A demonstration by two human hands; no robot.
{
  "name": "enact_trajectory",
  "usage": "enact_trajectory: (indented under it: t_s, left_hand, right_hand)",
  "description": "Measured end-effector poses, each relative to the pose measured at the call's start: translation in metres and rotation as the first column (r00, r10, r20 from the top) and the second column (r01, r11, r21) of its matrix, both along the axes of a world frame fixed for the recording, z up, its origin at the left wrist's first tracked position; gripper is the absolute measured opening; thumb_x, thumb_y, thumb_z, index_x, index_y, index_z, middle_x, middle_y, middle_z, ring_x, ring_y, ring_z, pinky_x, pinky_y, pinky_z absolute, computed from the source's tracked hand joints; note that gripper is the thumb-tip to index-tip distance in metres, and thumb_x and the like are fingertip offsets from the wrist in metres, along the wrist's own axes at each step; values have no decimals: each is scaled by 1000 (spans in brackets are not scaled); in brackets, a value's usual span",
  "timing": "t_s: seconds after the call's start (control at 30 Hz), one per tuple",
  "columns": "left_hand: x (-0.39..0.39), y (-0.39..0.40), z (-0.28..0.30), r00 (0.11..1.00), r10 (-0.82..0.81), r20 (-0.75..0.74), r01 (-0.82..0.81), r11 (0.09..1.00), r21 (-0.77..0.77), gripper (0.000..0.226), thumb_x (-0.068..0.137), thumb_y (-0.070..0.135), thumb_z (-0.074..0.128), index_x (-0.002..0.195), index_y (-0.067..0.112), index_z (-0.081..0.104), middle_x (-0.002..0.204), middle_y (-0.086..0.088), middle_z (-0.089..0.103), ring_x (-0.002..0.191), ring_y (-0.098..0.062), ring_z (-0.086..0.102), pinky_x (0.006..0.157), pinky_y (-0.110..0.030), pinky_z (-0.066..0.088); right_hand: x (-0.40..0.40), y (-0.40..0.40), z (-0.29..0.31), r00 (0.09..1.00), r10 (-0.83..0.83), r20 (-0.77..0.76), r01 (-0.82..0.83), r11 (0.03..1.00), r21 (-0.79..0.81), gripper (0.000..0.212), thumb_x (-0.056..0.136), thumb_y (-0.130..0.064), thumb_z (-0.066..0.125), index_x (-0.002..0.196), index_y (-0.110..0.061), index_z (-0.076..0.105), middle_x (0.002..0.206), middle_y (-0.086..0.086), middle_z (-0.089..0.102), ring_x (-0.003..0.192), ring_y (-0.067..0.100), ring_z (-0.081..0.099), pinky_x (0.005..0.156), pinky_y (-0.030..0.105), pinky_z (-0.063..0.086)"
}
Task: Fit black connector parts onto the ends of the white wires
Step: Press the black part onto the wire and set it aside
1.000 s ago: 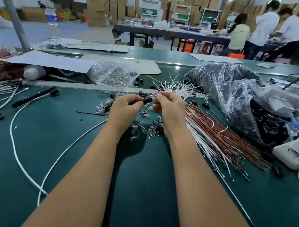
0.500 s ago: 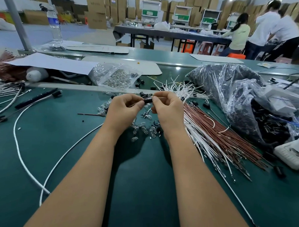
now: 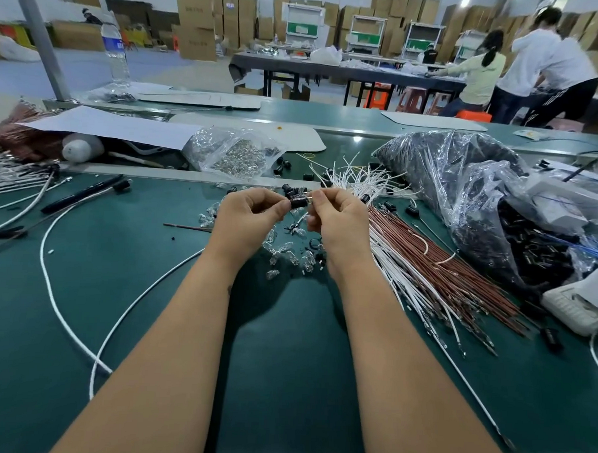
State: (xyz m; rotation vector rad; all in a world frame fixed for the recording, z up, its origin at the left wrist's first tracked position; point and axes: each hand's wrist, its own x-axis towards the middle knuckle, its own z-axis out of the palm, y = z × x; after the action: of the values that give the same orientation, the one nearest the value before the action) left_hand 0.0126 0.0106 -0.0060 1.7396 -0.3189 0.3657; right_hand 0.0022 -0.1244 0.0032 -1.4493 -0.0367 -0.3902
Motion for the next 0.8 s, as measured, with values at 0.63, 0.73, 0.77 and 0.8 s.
enact_trajectory:
  t_s: [0.63,0.73,0.77,0.8]
  left_hand:
    - [1,-1,-6,999,18,-30,-19,999,-28,17,87,9,68,73,17,69,59,2,61,55,-4,51,60,-15,44]
    - [2,-1,-7,999,22,-48,-23,999,-37,18,88,10,68,71,18,68,51,11,57,50,-1,47,54,-11,40]
    - [2,0,-6,999,18,-46,-20,999,-45,18,87,11,68,71,19,68,52,10,57,51,-2,47,53,-12,39]
    - [1,-1,-6,999,12,-40,-14,998,-54,18,87,11,68,71,19,68,54,6,57,52,-4,47,54,-13,39]
  right_hand:
    - [3,3,-8,997,25,-69,-30,996,-79,16,97,-10,54,81,-15,57,69,0,56,52,4,50,54,20,45]
    - [3,2,-7,995,61,-79,-66,996,-62,16,97,-10,53,83,-15,57,69,0,55,54,8,48,55,23,43]
    - [4,2,-7,993,73,-90,-77,996,-45,15,98,-10,52,84,-14,57,69,0,54,53,8,47,55,23,43]
    - [4,1,-6,991,81,-103,-85,996,-29,15,98,-9,51,86,-13,58,69,0,54,51,7,47,54,22,43]
